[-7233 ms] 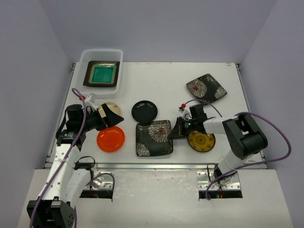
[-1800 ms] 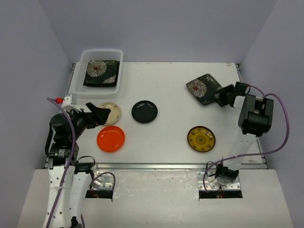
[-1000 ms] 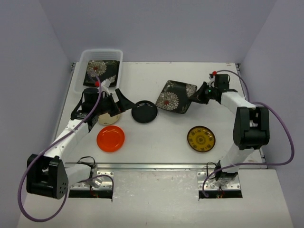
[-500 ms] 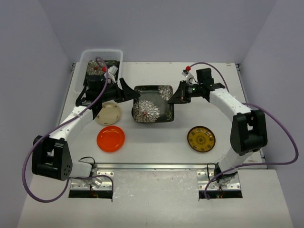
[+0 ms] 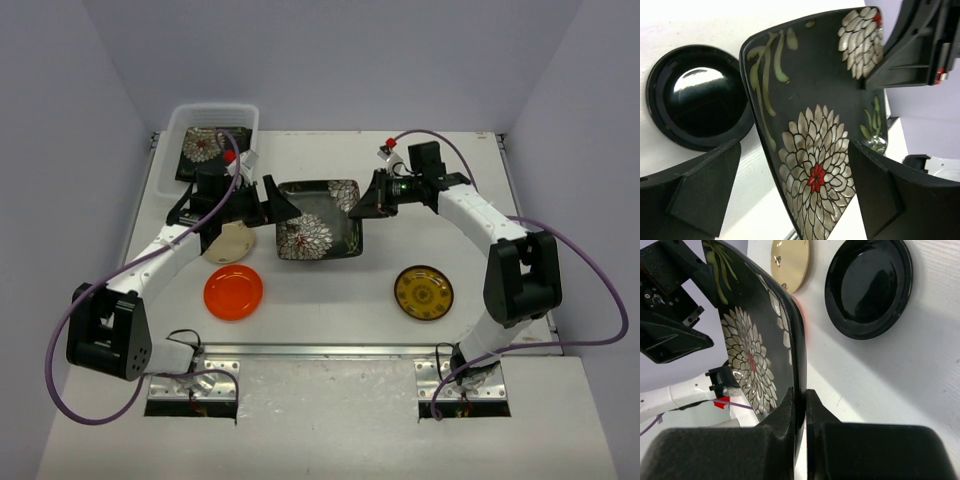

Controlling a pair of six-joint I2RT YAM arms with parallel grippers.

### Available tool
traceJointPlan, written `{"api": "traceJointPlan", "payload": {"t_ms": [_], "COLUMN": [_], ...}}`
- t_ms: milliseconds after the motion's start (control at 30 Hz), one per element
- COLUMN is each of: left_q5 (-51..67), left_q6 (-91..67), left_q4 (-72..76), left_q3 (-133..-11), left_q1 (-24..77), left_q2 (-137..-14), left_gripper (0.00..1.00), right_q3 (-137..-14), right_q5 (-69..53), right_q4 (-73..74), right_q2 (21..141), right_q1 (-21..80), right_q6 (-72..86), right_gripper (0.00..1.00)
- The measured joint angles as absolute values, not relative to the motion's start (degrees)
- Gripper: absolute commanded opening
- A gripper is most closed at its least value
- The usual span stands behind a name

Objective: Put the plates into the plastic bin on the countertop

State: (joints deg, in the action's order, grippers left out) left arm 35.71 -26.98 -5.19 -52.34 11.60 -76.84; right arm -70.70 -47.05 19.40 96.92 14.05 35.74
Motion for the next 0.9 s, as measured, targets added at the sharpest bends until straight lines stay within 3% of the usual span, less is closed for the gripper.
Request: {"api": "traceJointPlan", "payload": {"t_ms": [100,167,300,367,433,467,633,900], "left_q5": [34.7,34.8,35.6,36.1,36.6,37.0,36.0,32.0], "left_q6": [-26.5,-26.1,-25.9,-26.1,-27.3,-28.2,-29.8,-37.1], "left_q4": [-6.6,-6.9,-6.9,-6.6,-6.0,-5.5,-5.3,-6.3], "left_q3": [-52.3,-52.3,-52.3,-52.3,-52.4,-52.4,-52.5,-52.4], "left_q1": [11.6,11.6,11.7,11.7,11.6,11.5,11.7,9.9], "left_q2": [-76.7,-76.7,-76.8,-76.9,-76.9,-76.9,-77.1,-77.1], "left_gripper": [0.47,0.30,0.17,0.04,0.00,0.00,0.00,0.00], "right_q3": [-70.9,-70.9,-70.9,-70.8,-70.7,-70.4,-69.4,-64.7], "right_q5": [-47.2,-47.5,-48.9,-49.6,-49.7,-49.6,-51.0,-49.7], "right_q4": [19.4,19.2,18.1,17.1,16.1,15.6,13.5,12.5], "right_q2": [96.9,96.9,96.9,96.9,96.9,96.9,96.3,91.5], "right_q1": [14.2,14.2,14.2,14.3,14.1,14.0,13.8,11.4], "right_q6": [35.8,36.1,36.9,37.5,37.3,37.0,37.9,38.3], "right_gripper": [0.00,0.00,0.00,0.00,0.00,0.06,0.99,0.99]}}
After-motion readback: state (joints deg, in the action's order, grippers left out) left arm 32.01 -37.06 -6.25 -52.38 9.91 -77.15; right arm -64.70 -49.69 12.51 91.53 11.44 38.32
